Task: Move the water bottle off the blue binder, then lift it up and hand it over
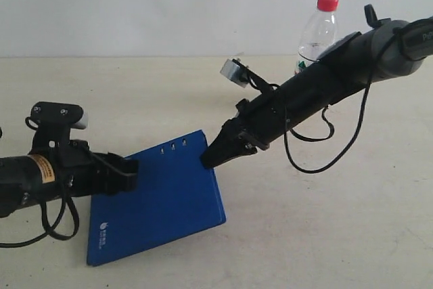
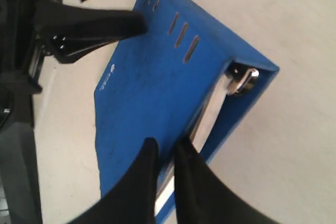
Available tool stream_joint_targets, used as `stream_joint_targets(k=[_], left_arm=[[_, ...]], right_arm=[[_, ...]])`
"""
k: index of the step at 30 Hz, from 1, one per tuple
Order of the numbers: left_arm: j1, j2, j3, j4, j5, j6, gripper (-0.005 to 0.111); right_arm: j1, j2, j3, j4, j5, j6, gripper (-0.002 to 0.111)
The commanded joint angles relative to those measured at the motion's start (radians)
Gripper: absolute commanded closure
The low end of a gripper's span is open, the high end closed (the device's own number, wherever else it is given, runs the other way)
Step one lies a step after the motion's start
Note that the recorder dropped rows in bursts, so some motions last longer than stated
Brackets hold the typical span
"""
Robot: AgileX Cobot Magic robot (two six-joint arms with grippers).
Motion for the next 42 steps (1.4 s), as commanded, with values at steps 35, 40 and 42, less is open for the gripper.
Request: stream_joint_targets(k=[35, 40, 42], left_arm=[[-0.005, -0.005, -0.283, 0.981, 0.366, -0.417, 0.033], [-0.003, -0.005, -0.282, 0.861, 0.481, -0.572, 0.033], [-0.003, -0.005, -0.282, 0.861, 0.578, -0.622, 0.033]], right_arm=[[0.021, -0.081, -0.004, -0.202, -0.183, -0.019, 0.105], [0.030, 0.021, -0.004, -0.232, -0.200, 0.045, 0.059], [0.030, 0.036, -0.004, -0.232, -0.206, 0.051, 0.056]])
